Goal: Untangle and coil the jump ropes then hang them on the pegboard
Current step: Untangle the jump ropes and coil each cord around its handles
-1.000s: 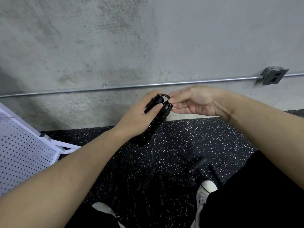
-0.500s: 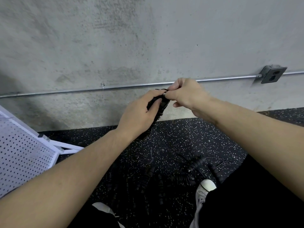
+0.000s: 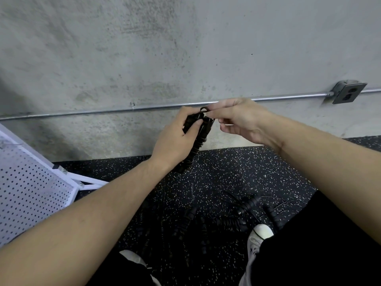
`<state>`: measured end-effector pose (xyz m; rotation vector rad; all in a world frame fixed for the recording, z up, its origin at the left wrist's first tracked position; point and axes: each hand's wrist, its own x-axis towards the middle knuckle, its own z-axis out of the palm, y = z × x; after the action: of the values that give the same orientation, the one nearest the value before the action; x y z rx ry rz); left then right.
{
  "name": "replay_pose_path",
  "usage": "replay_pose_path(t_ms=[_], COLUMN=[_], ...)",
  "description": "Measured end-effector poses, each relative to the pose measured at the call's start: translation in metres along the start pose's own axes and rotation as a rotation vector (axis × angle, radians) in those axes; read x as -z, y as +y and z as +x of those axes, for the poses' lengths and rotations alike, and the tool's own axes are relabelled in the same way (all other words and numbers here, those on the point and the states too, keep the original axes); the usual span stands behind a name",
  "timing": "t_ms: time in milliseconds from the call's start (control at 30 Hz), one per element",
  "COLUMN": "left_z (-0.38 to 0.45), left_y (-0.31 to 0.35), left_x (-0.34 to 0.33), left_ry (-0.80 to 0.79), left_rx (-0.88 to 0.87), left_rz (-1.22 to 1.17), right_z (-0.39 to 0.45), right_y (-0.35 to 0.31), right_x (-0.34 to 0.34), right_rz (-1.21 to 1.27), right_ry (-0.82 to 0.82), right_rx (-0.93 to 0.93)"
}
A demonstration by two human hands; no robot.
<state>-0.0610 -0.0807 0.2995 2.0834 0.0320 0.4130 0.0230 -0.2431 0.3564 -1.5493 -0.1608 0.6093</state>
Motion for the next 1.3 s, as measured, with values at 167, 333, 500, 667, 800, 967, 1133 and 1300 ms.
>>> replay_pose_path(t_ms=[167, 333, 500, 667, 800, 967, 1133, 1300], left_z=[0.001, 0.002, 0.001, -0.004, -0.007, -0.004, -0.009, -0.009], left_y=[0.001, 0.004, 0.007, 0.000, -0.001, -0.011, -0.019, -0.023], left_x=[-0.002, -0.001, 0.001, -0.004, -0.013, -0.013, -0.021, -0.015], left_ry=[-0.015, -0.072, -0.176, -0.299, -0.305, -0.347, -0.367, -0.374], left_rx=[-0.026, -0.003, 0.206, 0.333, 0.344, 0.229, 0.124, 0.104], left_rz=[0.035, 0.056, -0.333, -0.550, -0.389, 0.414, 0.831, 0.841], right_z=[-0.001, -0.005, -0.005, -0.009, -0.011, -0.004, 0.000, 0.003], right_y=[0.000, 0.003, 0.000, -0.005, -0.001, 0.009, 0.017, 0.016], right_x=[0.002, -0.001, -0.004, -0.009, -0.010, -0.012, -0.020, -0.013], right_rz=[-0.006, -0.049, 0.018, 0.101, 0.066, -0.124, -0.224, -0.124], right_ry=[-0.055, -0.127, -0.170, -0.226, -0.237, -0.069, 0.060, 0.063], right_rx=[0.001, -0.005, 0.017, 0.049, 0.012, -0.029, 0.008, 0.006])
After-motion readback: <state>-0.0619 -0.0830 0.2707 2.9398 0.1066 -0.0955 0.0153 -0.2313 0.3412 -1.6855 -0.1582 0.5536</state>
